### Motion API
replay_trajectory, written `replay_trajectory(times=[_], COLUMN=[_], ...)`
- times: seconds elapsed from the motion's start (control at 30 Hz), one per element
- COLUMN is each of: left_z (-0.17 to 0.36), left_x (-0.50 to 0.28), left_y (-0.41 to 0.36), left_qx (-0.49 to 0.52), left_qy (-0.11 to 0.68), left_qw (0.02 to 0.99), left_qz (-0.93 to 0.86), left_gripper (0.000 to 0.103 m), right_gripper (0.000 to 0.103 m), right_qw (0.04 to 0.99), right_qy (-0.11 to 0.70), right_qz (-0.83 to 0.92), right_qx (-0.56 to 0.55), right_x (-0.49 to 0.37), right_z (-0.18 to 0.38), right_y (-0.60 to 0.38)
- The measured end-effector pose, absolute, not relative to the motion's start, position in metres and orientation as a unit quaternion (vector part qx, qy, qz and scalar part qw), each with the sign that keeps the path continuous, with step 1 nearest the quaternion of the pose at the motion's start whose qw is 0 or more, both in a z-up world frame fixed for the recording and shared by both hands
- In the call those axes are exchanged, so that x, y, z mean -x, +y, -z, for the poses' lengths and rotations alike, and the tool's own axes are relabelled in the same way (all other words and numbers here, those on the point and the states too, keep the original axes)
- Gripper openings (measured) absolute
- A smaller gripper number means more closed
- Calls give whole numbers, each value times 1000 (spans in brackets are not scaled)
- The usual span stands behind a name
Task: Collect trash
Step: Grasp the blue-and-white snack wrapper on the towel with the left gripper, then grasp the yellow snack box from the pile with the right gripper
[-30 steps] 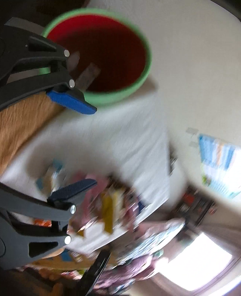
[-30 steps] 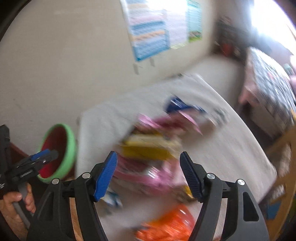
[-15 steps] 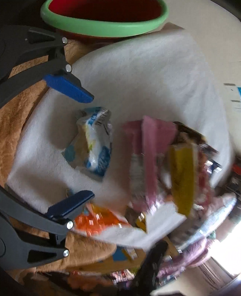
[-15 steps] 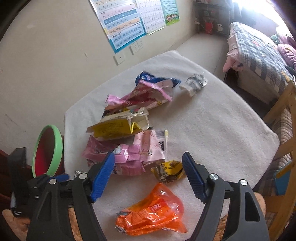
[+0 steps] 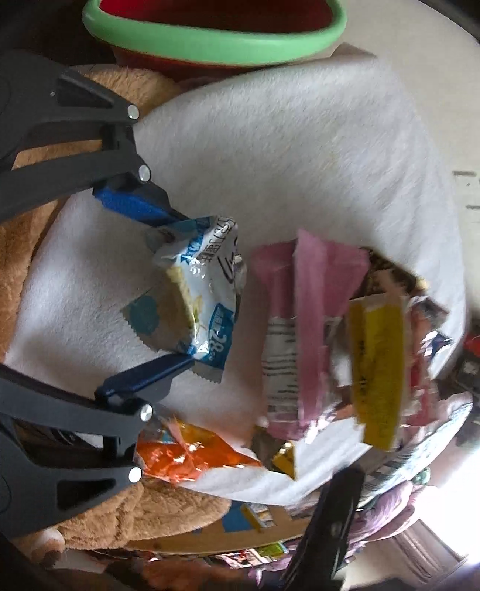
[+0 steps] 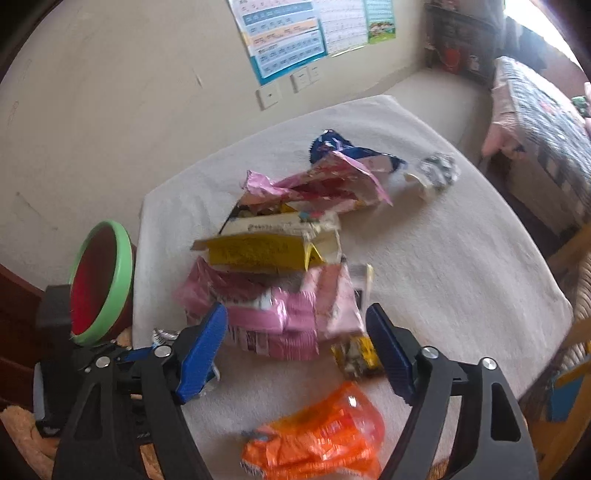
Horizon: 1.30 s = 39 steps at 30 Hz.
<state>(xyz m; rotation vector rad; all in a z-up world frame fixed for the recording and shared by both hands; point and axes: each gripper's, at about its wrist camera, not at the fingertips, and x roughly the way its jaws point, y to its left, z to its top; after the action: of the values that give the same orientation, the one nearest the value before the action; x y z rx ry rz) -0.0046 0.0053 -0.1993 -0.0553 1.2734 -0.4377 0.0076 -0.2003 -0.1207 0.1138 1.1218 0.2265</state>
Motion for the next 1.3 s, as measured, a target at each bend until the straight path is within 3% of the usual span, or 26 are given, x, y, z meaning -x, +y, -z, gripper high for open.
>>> replay_trajectory(times=[0.23,0.33,0.37,0.43,0.5,0.6,0.77,0.93,1.17,1.3], left_z=[182,181,181,181,185,188,188,189,185,183], left_x=[2,1,2,3,4,4,2,2,1,3], left_y=[33,42,41,39,36,38,42,44,47,52], left_qx=[63,75,76,79,82,87,92,97,99,105], left_qy=[569,569,568,566,567,570,569,569,564,563], left_qw=[799,800,800,802,801,799,800,800,803,805], left_qz=[182,176,176,175,173,170,166,161,162,155], left_gripper=[65,65,65,65,65,65,65,65,65,65], right_gripper=[85,83,78,53,36,33,40,68,73,73], right_qw=[826,811,809,804,800,790,789,804,749,716], right_qy=[544,562,563,564,570,578,571,544,589,622], right_qz=[-141,-152,-157,-170,-176,-196,-227,-240,-232,-232], right_qx=[-44,-56,-64,-74,-66,-58,-32,25,197,214], right_x=[-55,-69,-69,-66,-60,-47,-30,-32,-61,-72], right_z=[134,141,141,138,136,133,114,87,130,158], right_y=[-198,-202,-203,-205,-203,-196,-183,-166,-136,-139])
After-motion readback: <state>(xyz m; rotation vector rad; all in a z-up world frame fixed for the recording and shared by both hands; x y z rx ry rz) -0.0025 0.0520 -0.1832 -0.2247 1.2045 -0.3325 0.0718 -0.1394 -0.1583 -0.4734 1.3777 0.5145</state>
